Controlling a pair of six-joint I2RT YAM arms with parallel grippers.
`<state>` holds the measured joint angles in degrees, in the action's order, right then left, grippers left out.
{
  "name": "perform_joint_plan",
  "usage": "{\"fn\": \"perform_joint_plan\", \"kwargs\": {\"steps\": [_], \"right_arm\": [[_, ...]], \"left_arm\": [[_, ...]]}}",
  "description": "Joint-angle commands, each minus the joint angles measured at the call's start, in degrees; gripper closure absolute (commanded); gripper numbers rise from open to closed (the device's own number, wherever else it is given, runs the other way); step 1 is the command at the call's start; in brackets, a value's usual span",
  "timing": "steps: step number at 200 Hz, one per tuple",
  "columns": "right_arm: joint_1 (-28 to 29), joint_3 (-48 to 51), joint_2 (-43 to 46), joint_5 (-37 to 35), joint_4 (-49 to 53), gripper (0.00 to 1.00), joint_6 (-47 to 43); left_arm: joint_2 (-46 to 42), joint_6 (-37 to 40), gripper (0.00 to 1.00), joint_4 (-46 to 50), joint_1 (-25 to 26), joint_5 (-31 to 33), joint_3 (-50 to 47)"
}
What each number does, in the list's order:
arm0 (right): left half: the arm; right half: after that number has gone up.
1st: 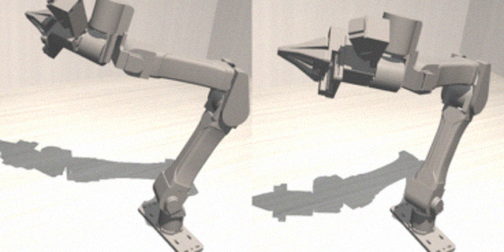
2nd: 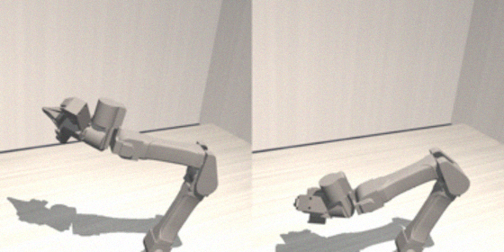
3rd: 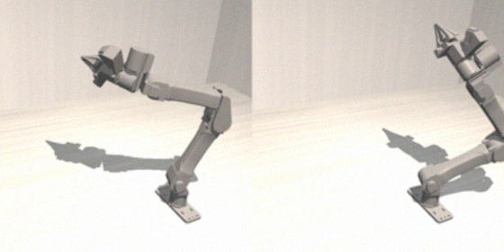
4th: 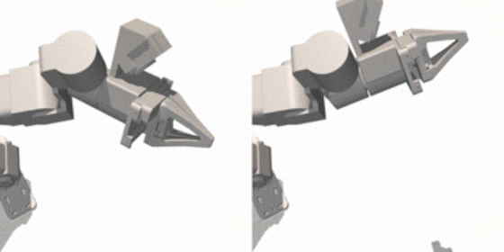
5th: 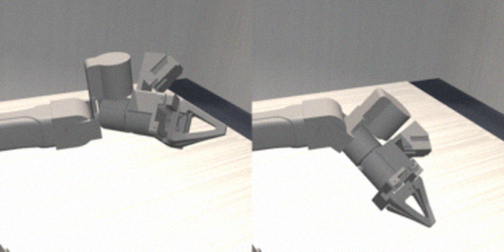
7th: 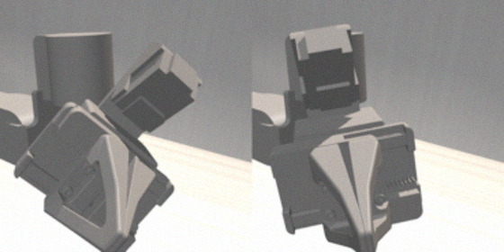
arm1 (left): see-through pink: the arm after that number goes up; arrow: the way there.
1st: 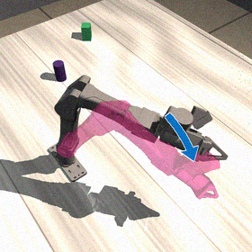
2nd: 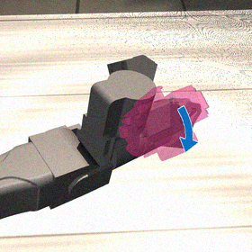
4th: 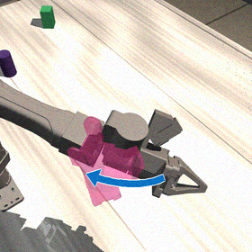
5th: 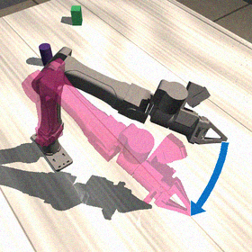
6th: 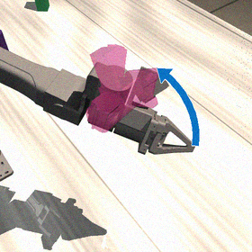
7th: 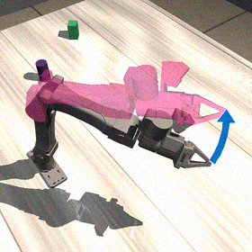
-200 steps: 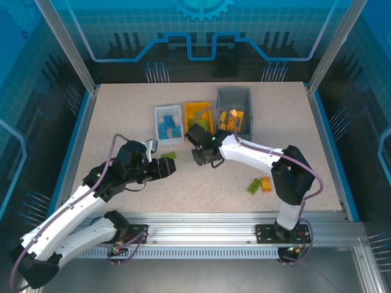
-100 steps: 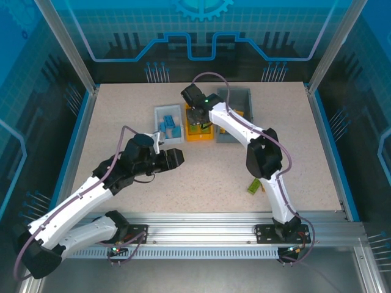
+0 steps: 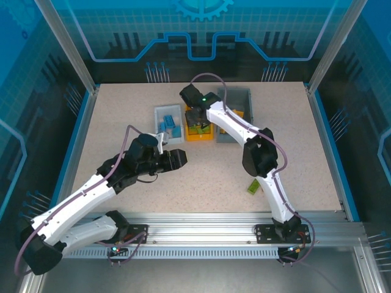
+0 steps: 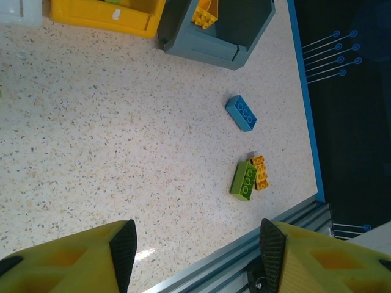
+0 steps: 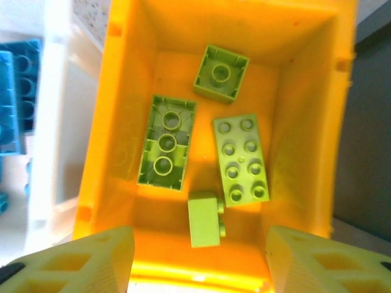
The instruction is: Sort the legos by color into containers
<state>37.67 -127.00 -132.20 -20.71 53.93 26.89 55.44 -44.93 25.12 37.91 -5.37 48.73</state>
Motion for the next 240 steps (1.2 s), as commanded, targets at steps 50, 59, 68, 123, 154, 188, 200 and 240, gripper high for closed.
{"fn": "perform_joint_plan", "kwargs": {"steps": [50,59,68,123,154,188,200,240], "right_arm": [[0.47,33.30,38.83,-5.10,-5.90,0.39,1.69],[-0.18,38.95,43.66,-4.64,-5.64,0.39,2.39],[-0.75,43.55,48.39,-4.60,-5.26,0.38,3.13],[-6.65,60.64,73.10,-4.29,2.73,0.36,7.26],[-9.00,64.53,82.13,-5.88,6.60,0.35,9.96],[-10.25,64.42,88.23,-8.16,9.17,0.34,11.69],[-10.33,64.09,89.32,-9.21,9.59,0.34,11.60],[-10.42,64.35,91.88,-11.03,10.45,0.34,12.17]], "left_arm": [[13.47,1.43,0.39,0.49,10.39,4.25,9.35],[16.80,1.43,0.39,0.43,12.73,6.20,11.10],[20.02,1.11,0.39,0.36,14.71,7.52,12.99],[37.20,-3.06,0.38,0.38,23.37,14.66,25.96],[47.99,-1.87,0.37,1.87,26.56,14.96,35.17],[57.89,-1.91,0.31,2.95,26.97,17.67,44.36],[61.51,-4.00,0.30,5.11,26.59,20.14,48.17],[72.87,-12.79,0.25,11.50,25.31,24.77,62.24]]}}
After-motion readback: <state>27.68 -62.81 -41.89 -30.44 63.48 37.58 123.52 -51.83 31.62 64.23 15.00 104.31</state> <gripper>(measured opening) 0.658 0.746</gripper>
